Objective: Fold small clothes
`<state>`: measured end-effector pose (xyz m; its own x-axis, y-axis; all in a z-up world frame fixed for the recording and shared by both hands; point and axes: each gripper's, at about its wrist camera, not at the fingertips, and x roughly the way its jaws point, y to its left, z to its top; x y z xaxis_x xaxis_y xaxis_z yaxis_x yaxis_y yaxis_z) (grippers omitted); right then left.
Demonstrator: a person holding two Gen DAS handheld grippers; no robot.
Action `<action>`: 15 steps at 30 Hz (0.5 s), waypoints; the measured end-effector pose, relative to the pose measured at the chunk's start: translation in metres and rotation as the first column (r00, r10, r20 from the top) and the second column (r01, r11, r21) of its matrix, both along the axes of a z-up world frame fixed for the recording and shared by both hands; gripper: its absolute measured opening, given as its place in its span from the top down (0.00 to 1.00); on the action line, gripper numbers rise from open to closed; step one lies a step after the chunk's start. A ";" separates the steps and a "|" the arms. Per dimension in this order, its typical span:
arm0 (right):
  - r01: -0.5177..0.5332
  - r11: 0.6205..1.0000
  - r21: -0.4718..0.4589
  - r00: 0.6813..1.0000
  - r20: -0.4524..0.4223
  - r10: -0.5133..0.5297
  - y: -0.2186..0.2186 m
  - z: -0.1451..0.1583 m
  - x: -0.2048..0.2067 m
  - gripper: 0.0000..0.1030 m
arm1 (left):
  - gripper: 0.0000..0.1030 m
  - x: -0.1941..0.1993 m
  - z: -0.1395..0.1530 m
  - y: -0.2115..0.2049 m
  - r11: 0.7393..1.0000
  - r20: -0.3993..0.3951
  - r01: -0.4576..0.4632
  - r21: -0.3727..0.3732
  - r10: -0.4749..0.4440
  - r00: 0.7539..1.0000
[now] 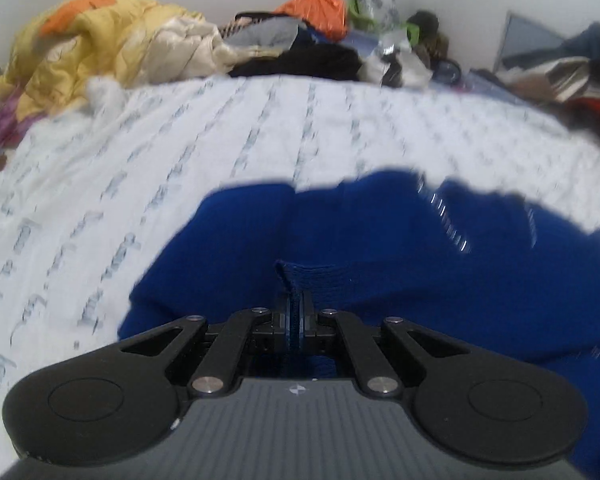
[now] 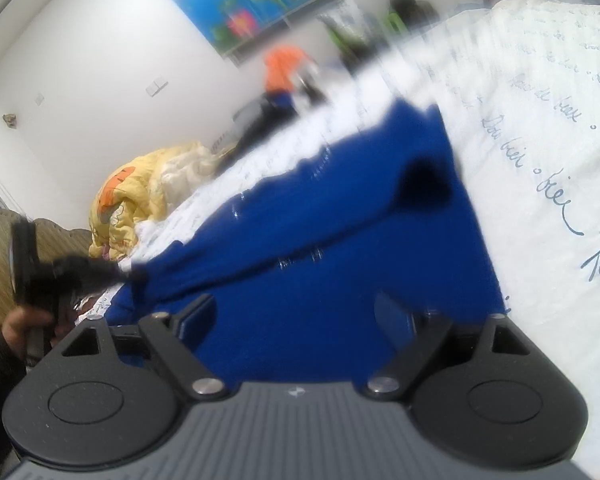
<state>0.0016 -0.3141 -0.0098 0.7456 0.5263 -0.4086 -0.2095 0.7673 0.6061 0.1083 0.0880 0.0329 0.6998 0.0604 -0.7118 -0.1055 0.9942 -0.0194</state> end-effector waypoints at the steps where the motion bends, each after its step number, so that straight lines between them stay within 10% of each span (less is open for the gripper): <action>1: -0.001 1.000 -0.005 1.000 0.001 0.001 0.001 0.000 -0.001 0.16 | 0.95 -0.003 -0.003 -0.001 1.000 0.001 -0.001 0.006 0.001 1.000; 15: 0.000 0.999 -0.035 1.000 0.007 0.000 0.003 0.001 0.000 0.15 | 0.94 0.005 0.015 0.012 0.998 -0.007 0.001 0.060 0.000 1.000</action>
<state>0.0016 -0.3106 -0.0092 0.7483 0.5119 -0.4220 -0.2137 0.7882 0.5771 0.1130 0.1005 0.0476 0.6946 0.1027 -0.7120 -0.1048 0.9936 0.0411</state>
